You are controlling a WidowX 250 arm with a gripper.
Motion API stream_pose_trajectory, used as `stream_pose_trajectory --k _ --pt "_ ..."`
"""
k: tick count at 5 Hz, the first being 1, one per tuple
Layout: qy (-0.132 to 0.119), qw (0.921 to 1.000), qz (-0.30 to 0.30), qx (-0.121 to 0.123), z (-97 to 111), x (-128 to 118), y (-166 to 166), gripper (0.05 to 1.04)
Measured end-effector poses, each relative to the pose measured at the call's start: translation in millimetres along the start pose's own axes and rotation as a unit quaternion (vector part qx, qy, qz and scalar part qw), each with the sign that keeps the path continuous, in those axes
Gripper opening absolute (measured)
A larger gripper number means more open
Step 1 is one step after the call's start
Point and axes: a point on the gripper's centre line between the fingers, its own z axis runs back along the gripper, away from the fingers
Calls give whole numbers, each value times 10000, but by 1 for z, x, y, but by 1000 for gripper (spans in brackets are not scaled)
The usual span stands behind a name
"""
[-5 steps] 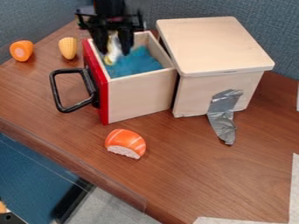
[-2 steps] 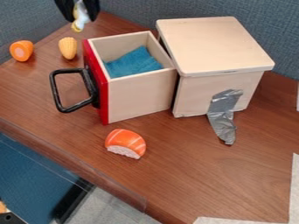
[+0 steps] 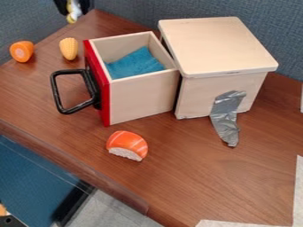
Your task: Take the object out of the drawer and place it on the upper left side of the table
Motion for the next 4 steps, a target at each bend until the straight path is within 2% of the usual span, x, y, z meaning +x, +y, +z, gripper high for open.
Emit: stream_pose_trajectory --k 1,2,3,4 --pt "264 9991 308 127 -33 19 2 556" --pt "461 9981 246 329 -59 26 -10 556" --pt "268 9972 62 690 -77 30 -17 556" --pt "-69 9946 -90 1028 -82 28 -11 630"
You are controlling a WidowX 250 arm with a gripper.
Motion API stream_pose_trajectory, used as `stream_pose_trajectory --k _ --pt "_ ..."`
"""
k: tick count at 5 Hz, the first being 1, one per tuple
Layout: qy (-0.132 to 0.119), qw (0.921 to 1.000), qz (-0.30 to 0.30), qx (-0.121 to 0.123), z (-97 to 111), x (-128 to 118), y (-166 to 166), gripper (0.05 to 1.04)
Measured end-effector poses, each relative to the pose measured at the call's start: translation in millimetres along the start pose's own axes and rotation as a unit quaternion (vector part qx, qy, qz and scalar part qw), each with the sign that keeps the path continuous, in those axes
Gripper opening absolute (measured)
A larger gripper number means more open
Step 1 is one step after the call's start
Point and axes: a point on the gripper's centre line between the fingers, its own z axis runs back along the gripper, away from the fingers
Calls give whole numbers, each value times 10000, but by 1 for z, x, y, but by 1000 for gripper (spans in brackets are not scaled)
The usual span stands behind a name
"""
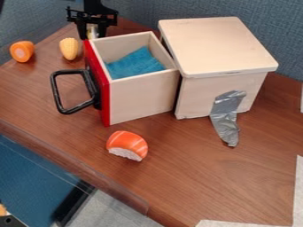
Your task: Take the object out of the drawer and place it on the upper left side of the table
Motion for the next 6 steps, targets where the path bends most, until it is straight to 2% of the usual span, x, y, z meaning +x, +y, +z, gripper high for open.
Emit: stream_pose_trajectory --k 1,2,3,4,5,6 --pt "60 9999 -57 64 -4 -8 5 916" --pt "71 9998 -166 12 -1 -15 6 1014" --pt "-101 9997 -140 -166 19 -16 9 1009" --pt "-393 9981 -139 -444 55 -21 23 1003" --pt "-519 9960 -299 -658 86 -44 35 1001" --pt "-467 9947 -638 -657 104 -81 40 1001"
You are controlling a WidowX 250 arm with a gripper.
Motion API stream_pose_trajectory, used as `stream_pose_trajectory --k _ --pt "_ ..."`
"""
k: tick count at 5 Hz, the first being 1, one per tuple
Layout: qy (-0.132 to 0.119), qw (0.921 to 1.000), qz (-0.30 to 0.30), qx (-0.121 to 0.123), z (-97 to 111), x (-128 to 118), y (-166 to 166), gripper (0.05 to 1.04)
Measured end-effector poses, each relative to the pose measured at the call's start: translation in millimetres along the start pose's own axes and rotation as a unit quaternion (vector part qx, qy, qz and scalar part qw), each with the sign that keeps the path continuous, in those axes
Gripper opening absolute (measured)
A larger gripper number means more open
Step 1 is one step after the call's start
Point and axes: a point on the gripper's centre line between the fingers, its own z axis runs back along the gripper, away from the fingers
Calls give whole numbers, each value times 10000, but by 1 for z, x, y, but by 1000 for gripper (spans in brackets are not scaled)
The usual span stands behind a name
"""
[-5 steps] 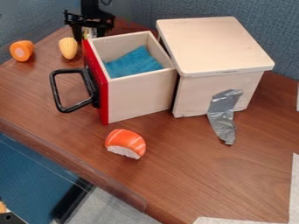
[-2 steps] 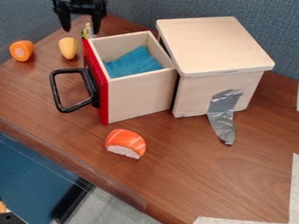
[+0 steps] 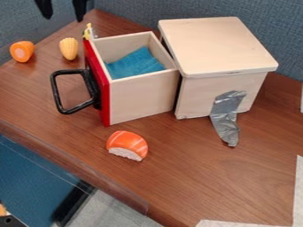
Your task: Take the object out of the drawer and place it on the upper left side of the table
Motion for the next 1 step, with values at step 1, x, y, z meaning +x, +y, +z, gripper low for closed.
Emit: stream_pose_trajectory --k 1 --pt "252 9989 -395 91 2 -48 -8 1001"
